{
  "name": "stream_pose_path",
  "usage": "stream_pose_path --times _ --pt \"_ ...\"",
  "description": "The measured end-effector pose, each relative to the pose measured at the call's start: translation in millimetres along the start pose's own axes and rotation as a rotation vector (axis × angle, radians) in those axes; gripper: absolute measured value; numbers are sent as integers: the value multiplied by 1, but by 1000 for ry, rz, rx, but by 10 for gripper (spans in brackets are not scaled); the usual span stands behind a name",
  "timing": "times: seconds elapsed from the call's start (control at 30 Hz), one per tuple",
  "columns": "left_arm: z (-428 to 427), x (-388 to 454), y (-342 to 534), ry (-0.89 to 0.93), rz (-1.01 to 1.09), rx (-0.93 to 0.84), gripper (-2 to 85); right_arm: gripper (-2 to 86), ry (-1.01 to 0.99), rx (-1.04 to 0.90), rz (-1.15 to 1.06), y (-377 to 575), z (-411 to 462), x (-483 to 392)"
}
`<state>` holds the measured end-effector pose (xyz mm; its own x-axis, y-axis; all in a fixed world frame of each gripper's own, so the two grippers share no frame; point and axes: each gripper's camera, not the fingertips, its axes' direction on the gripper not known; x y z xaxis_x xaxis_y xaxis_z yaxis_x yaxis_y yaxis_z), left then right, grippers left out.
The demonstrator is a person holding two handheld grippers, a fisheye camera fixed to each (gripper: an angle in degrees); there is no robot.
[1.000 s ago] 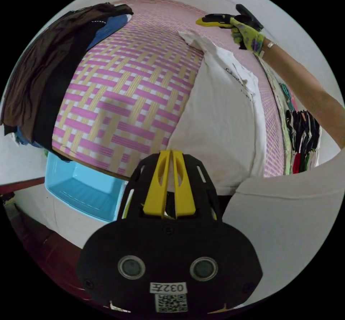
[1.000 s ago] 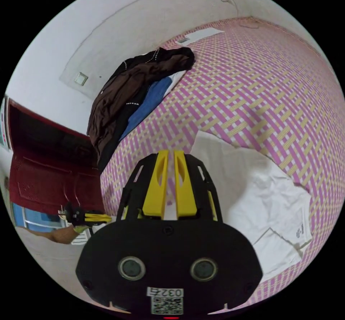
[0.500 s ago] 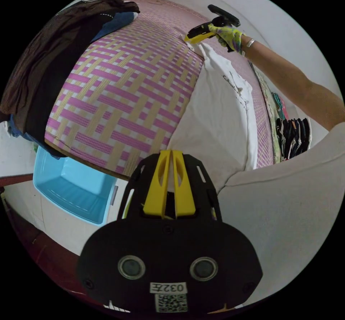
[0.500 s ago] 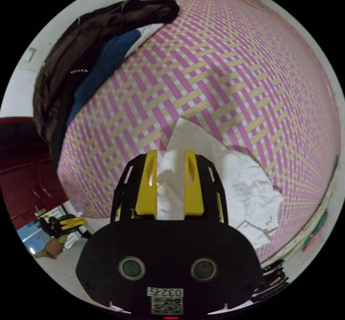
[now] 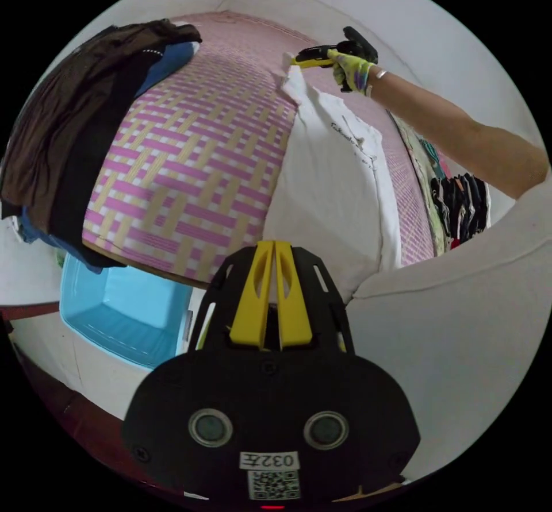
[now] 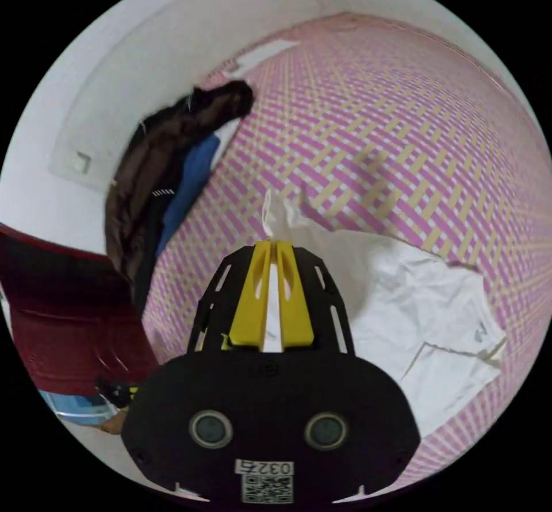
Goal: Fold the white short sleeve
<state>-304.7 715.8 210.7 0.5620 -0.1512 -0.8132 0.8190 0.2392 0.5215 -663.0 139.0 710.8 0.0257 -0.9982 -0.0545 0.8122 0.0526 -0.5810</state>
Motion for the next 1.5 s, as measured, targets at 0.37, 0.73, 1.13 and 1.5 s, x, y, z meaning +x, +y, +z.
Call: stream_pose_path --times 0.37,0.73,1.13,1.5 --pt "42 123 -4 31 271 -137 -10 -6 -409 521 444 274 -98 258" --pt "85 135 -23 42 271 -212 -10 -5 -370 438 483 331 -87 320" --pt "150 121 -20 194 245 -333 -9 107 -361 342 644 374 -37 384" --pt "125 44 -1 272 40 -165 -9 93 -188 126 376 375 7 317"
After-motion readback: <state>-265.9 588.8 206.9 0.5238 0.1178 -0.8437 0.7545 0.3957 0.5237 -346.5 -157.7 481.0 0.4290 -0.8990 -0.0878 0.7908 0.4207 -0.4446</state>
